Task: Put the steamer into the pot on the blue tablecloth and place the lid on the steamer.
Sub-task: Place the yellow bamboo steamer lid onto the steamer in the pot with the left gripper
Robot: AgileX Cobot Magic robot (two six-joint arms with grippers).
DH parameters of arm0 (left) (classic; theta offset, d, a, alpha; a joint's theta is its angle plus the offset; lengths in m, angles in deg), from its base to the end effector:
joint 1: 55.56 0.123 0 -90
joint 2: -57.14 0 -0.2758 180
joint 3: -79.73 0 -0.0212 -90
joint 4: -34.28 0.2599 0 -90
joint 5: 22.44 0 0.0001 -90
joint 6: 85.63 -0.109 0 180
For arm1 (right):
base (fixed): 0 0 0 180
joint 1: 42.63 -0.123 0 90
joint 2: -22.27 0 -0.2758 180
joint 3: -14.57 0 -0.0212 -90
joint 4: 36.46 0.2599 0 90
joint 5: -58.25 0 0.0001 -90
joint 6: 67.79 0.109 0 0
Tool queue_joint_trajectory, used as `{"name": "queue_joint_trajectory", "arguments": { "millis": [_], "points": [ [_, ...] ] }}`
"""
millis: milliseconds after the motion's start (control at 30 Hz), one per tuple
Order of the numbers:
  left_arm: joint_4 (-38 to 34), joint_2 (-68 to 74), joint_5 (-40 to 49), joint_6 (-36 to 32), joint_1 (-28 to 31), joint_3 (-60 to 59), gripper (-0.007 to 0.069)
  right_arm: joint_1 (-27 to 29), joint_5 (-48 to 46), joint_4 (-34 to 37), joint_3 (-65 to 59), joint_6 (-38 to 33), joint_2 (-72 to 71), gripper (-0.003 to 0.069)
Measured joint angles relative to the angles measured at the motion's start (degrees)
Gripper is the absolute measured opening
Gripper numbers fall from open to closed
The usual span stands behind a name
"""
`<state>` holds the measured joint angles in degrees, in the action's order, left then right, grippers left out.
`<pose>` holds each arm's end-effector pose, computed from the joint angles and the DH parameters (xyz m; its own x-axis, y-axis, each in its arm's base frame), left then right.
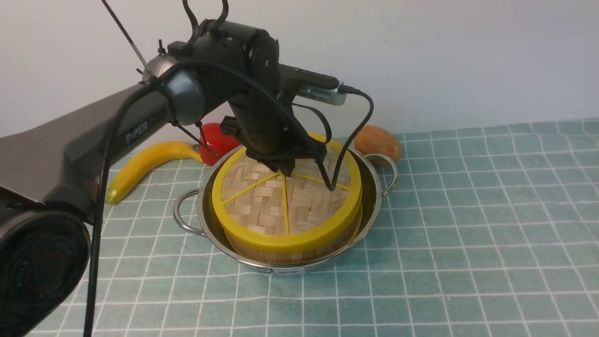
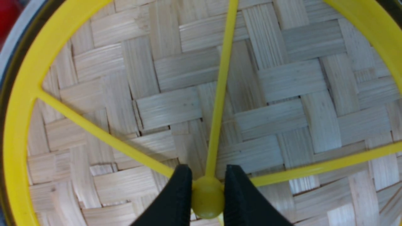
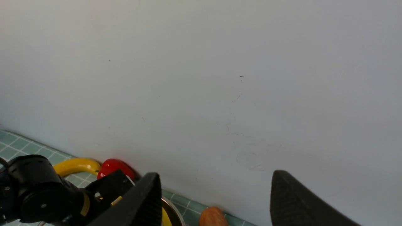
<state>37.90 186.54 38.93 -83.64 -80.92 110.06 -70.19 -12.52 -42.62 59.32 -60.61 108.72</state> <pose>0.4286 -0.1965 0.2135 -0.8530 0.3994 -0.3358 0.4071 0.9120 0.0507 0.2181 0.1014 0.5651 -0.3698 -0.0924 -0.9245 -0.3455 0.9374 0.0445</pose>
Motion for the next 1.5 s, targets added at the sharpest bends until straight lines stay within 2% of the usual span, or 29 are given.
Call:
{"name": "queue_joint_trajectory", "arguments": {
  "millis": [1200, 1267, 1367, 1400, 1433, 1467, 1500],
  "points": [
    [-0.3, 0.9, -0.9, -1.3, 0.0, 0.5, 0.0128, 0.0, 0.0, 0.0, 0.0, 0.0, 0.0, 0.046],
    [-0.3, 0.9, -1.2, -2.0, 0.0, 0.5, 0.018, 0.0, 0.0, 0.0, 0.0, 0.0, 0.0, 0.046],
    [0.1, 0.6, -1.3, -2.0, 0.0, 0.5, 0.0313, 0.0, 0.0, 0.0, 0.0, 0.0, 0.0, 0.046],
    [0.2, 0.5, -1.3, -2.0, 0.0, 0.5, 0.0332, 0.0, 0.0, 0.0, 0.0, 0.0, 0.0, 0.046],
    [0.8, 0.0, -1.3, -2.0, 0.0, 0.5, 0.0393, 0.0, 0.0, 0.0, 0.0, 0.0, 0.0, 0.046],
    [0.9, -0.2, -1.3, -2.0, 0.0, 0.5, 0.0413, 0.0, 0.0, 0.0, 0.0, 0.0, 0.0, 0.046],
    [1.8, -1.4, -1.2, -2.0, 0.0, 0.8, 0.0487, 0.0, 0.0, 0.0, 0.0, 0.0, 0.0, 0.046]
  ]
}}
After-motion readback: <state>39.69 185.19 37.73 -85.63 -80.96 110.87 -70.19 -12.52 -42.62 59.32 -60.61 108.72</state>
